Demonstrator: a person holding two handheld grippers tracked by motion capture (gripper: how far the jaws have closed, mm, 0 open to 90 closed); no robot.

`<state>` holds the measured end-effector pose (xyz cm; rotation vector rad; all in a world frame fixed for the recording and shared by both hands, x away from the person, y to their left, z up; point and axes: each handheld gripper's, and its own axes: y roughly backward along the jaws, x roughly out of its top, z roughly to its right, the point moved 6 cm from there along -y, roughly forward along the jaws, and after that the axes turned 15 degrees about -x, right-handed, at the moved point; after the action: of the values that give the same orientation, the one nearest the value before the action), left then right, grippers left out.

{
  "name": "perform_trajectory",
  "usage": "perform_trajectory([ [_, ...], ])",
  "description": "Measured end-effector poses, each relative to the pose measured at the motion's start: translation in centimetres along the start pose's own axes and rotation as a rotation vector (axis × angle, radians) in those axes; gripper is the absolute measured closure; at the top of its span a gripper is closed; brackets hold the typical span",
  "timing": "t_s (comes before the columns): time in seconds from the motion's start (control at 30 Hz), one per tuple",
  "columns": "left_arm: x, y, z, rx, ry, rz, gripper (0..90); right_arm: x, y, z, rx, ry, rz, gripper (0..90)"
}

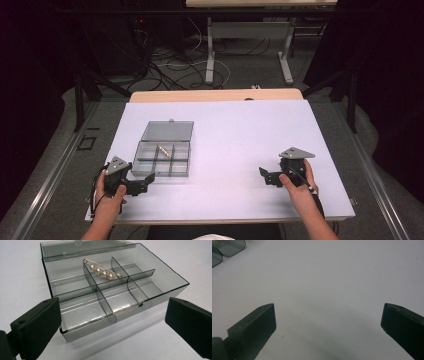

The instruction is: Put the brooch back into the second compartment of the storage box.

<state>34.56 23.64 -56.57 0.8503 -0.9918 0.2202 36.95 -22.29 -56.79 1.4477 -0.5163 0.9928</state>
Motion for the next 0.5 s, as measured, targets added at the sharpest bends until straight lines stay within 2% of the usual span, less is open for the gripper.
perform_trajectory([
  [0.2, 0.0, 0.1, 0.0, 0.0, 0.001, -0.002, 0.5, -0.7, -0.4, 1.0, -0.028, -0.011, -0.008, 0.0],
  [0.33, 0.0, 0.1, 0.0, 0.001, 0.001, -0.003, 0.5, -1.0, -0.5, 1.5, -0.034, 0.001, -0.01, 0.0],
  [0.5, 0.0, 0.1, -0.1, 0.001, 0.0, -0.004, 0.5, -1.4, -0.8, 2.1, -0.04, -0.016, -0.022, 0.0],
])
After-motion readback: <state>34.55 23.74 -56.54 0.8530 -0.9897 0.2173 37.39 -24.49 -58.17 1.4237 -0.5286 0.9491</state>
